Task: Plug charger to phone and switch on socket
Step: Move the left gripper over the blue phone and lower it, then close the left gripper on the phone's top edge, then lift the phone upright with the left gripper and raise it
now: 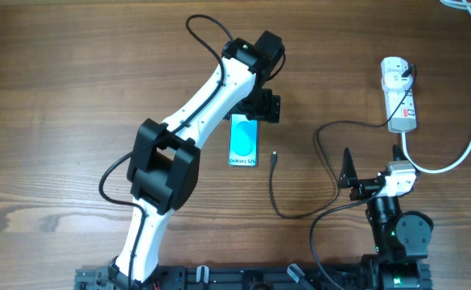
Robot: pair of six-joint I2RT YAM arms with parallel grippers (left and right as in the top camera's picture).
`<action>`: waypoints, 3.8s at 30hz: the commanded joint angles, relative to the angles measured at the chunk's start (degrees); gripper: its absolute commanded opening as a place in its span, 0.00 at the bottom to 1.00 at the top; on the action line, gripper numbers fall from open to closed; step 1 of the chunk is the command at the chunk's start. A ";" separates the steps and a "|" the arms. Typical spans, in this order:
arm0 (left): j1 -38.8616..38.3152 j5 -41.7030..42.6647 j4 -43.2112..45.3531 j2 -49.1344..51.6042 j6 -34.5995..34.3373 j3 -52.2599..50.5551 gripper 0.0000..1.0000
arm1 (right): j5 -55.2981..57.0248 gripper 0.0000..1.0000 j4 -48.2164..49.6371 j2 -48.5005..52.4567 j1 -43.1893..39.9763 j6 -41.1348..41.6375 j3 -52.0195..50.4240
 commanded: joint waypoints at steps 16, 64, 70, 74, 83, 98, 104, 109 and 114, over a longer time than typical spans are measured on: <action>-0.04 -0.85 2.10 0.79 -0.37 -7.17 1.00 | 0.37 1.00 0.20 -0.17 -0.20 0.81 -0.07; -1.92 1.01 15.39 0.81 -4.42 -18.64 1.00 | 0.37 1.00 0.20 -0.17 -0.20 0.81 -0.07; -2.03 1.03 14.43 0.81 -4.42 -18.64 1.00 | 0.37 1.00 0.20 -0.17 -0.20 0.81 -0.07; -1.97 1.01 14.47 0.81 -4.42 -18.64 0.94 | 0.37 1.00 0.20 -0.17 -0.20 0.79 -0.07; -1.99 1.01 14.08 0.81 -4.39 -18.64 0.85 | 0.39 1.00 0.20 -0.17 -0.20 0.81 -0.07; -1.99 1.03 12.09 0.81 -2.69 -18.64 0.80 | 0.37 1.00 0.20 -0.17 -0.20 0.81 -0.07; -1.86 1.01 12.07 0.76 -2.71 -18.49 0.74 | 0.37 1.00 0.20 -0.17 -0.20 0.81 -0.07; -0.83 1.07 10.47 0.66 -2.93 -16.85 0.70 | 0.39 1.00 0.20 -0.17 -0.20 0.81 -0.07; 0.79 2.40 2.29 0.66 -2.91 -8.39 0.69 | 0.37 1.00 0.20 -0.17 -0.20 0.79 -0.07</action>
